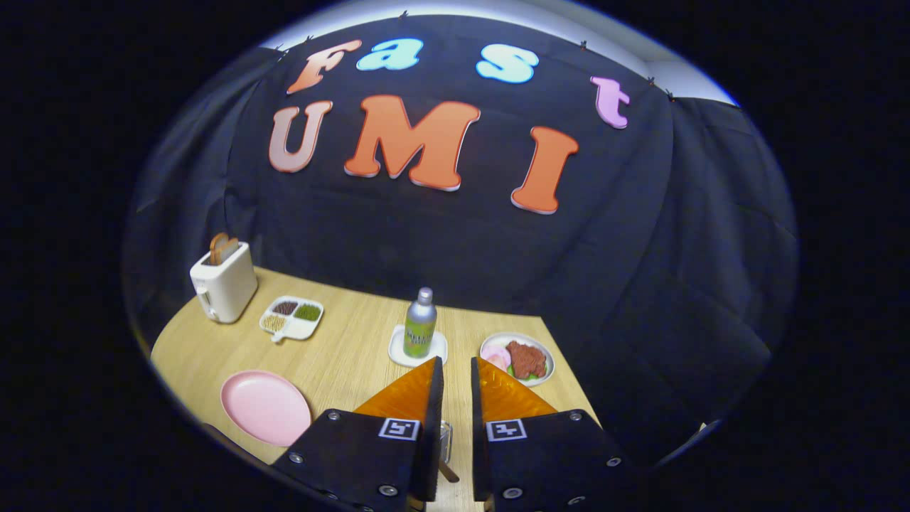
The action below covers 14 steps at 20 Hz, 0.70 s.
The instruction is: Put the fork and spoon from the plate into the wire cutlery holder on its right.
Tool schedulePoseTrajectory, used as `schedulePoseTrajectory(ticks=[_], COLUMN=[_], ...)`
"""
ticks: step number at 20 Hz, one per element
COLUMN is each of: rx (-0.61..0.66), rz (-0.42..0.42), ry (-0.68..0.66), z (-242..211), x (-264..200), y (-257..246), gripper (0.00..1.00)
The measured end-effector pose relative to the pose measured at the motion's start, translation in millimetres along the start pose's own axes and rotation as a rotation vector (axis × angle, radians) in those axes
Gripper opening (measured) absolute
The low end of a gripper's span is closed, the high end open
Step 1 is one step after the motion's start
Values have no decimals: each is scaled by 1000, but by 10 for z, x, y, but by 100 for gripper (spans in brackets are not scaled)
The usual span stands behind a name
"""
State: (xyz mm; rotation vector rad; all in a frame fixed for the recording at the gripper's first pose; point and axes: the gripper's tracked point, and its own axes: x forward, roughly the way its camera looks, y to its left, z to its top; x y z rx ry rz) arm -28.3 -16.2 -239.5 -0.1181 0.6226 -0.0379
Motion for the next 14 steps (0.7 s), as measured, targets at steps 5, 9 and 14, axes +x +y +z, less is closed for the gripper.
schedulePoseTrajectory(ticks=[5,9,14], rx=[17,56,96], rz=[-33,-37,-68], ry=[-204,-294,-415], z=[708,1032,1428], x=[-200,-385,-594], y=[-191,-338,-466], gripper=[40,51,77])
